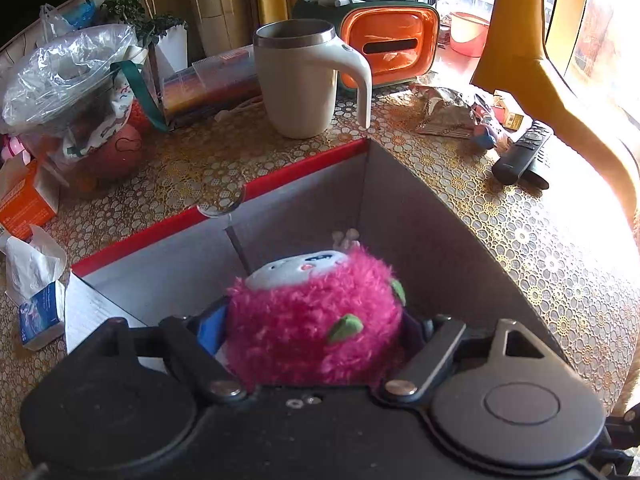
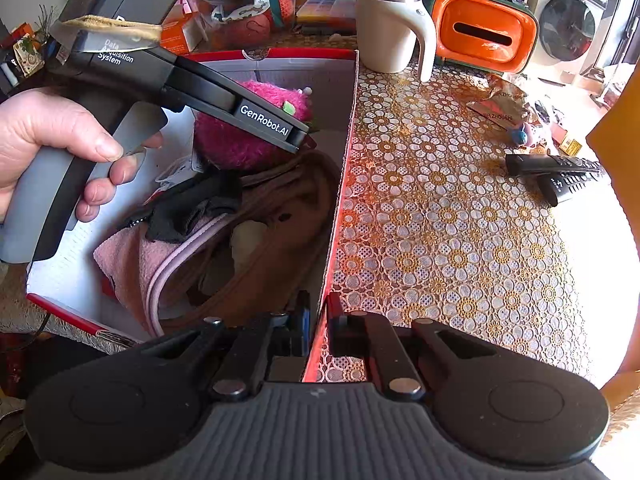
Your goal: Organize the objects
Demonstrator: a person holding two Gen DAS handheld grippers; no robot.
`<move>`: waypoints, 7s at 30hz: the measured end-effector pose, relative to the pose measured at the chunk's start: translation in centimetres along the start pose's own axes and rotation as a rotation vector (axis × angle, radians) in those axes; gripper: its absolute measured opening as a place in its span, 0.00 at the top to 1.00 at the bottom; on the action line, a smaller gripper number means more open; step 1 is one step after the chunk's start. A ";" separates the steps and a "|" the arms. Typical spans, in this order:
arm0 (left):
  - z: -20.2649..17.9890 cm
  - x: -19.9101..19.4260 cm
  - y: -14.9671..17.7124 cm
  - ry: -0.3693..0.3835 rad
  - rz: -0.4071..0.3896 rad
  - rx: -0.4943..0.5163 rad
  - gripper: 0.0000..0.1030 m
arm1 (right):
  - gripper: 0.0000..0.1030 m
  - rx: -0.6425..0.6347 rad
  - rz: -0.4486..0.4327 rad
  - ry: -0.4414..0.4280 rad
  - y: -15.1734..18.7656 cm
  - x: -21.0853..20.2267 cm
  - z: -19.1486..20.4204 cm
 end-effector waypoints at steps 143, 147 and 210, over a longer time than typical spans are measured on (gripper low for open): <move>11.0 -20.4 8.4 -0.022 -0.315 -0.046 1.00 | 0.93 -0.020 -0.018 0.088 0.9 0.2 1.3; 7.6 -20.4 6.1 0.028 -0.347 0.023 1.00 | 0.93 -0.018 -0.019 0.085 0.9 0.2 1.2; 9.0 -5.1 22.5 0.100 0.011 0.020 0.90 | 0.93 -0.034 0.003 0.097 0.6 -0.1 1.5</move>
Point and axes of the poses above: each gripper's, at about its wrist camera, not at the fingertips, and x roughly the way its jaws point, z to its left, y to its underside, the point moved 3 cm from there along x, roughly the way its jaws point, and after that the axes turned 7 degrees about z, right-handed, at the moved point
